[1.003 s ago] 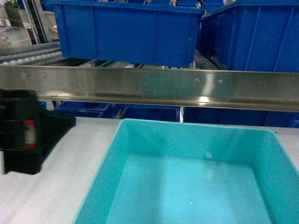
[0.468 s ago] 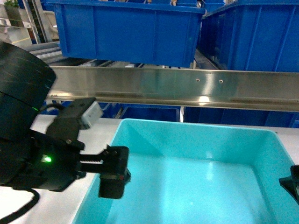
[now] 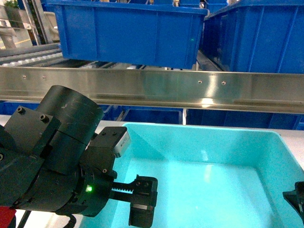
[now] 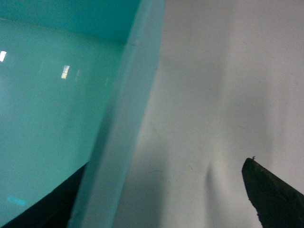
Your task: Organize blue bins on left shelf correctly
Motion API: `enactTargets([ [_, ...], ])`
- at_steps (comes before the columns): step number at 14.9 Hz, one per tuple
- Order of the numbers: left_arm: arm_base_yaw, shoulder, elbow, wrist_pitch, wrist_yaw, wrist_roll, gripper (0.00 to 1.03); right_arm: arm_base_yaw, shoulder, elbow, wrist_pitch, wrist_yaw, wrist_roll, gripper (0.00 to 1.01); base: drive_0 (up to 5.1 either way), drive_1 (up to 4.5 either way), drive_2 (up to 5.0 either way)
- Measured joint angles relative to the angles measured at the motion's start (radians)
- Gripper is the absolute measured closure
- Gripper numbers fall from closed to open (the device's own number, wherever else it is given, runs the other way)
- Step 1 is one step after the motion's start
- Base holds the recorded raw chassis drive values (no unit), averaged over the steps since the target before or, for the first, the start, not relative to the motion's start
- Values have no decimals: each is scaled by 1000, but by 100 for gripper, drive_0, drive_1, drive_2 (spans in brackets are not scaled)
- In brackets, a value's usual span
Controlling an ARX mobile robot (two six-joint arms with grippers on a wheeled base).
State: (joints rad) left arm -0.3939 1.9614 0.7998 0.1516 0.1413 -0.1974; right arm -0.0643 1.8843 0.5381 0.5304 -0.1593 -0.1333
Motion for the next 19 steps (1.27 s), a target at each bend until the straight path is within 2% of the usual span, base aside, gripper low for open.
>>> enactTargets([
  [3,-10,-19,-29,15,-27,10,33,26,-1,-19,34,-4,-2,38,0,0,0],
  [7,-34,-49,-71,40,-107,-42,68,58,-25,-69,64,-26,4,74,0,0,0],
  [8,-37,-56,-86,58,-138,-61,76,61,-31,-82,82,-21,38,82,0,0,0],
  [9,-45,-67,-103,61,-165,-90,84,64,-37,-93,91,-18,98,87,0,0,0],
  [11,-50,-100,-149,97,-200,-143,97,66,-77,-136,108,-8,180,91,0,0,0],
  [12,-50,-181,-202,115,-206,-163,97,67,-219,-177,76,-11,198,92,0,0,0],
  [15,-42,-383,-217,76,-238,-151,97,71,-435,-180,19,-18,213,92,0,0,0],
  [17,-40,-552,-224,27,-261,-127,97,72,-628,-177,-82,-26,243,92,0,0,0],
  [19,-62,-737,-239,9,-315,-99,97,73,-846,-172,-163,-38,265,92,0,0,0],
])
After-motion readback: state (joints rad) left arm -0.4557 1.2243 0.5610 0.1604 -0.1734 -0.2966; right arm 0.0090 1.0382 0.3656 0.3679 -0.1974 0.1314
